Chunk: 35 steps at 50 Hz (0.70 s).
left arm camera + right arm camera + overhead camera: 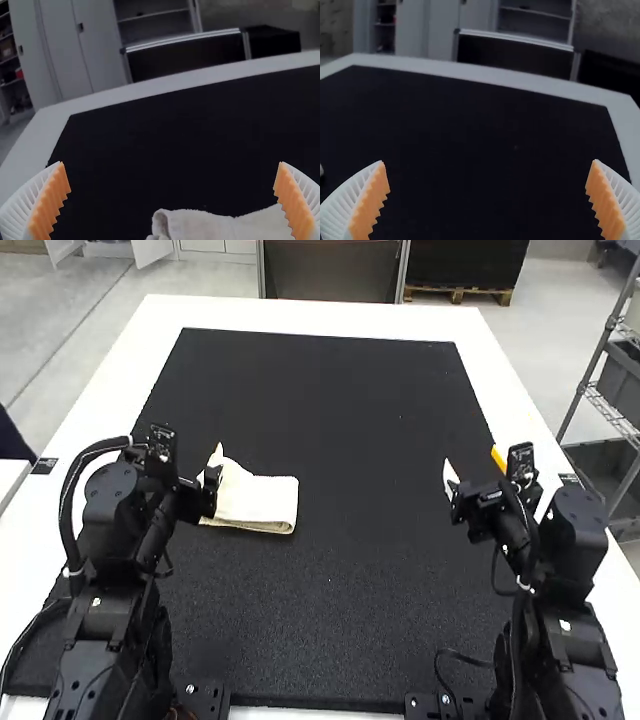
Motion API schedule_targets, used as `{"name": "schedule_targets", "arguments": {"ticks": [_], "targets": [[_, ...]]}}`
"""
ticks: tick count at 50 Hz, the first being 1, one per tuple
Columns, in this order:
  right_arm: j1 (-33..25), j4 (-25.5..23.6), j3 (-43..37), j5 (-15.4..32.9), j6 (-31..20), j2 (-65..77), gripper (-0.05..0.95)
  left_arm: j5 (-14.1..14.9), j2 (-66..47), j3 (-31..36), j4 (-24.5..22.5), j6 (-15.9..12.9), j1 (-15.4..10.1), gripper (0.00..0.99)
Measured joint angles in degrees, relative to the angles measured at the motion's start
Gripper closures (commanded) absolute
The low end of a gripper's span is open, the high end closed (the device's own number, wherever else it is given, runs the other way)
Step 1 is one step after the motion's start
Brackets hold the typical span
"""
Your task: Fold the towel.
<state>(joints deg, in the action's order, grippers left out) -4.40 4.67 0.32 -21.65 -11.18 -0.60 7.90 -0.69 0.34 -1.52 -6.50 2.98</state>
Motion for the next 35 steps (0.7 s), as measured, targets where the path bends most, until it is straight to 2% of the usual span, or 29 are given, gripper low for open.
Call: {"name": "schedule_targets", "arguments": {"ticks": [11,19,29,35], "targets": [[0.0,-5.3,0.5,-0.1,-5.2,-0.1,-0.01,0.0,0.0,0.0,2.2,-3.6,0.0,0.034],[0.0,-6.4,1.1,0.1,-8.9,-0.1,-0.01,-0.5,0.0,0.0,1.9,-4.1,0.0,0.034],[-1.2,-4.7,0.6,7.0,2.1,-0.1,-0.01,-3.8,0.0,0.0,1.5,-3.0,0.7,0.034],[-3.0,-4.8,0.5,9.1,5.7,-0.1,-0.01,-4.9,0.0,0.0,1.4,-2.6,2.0,0.036]]}}
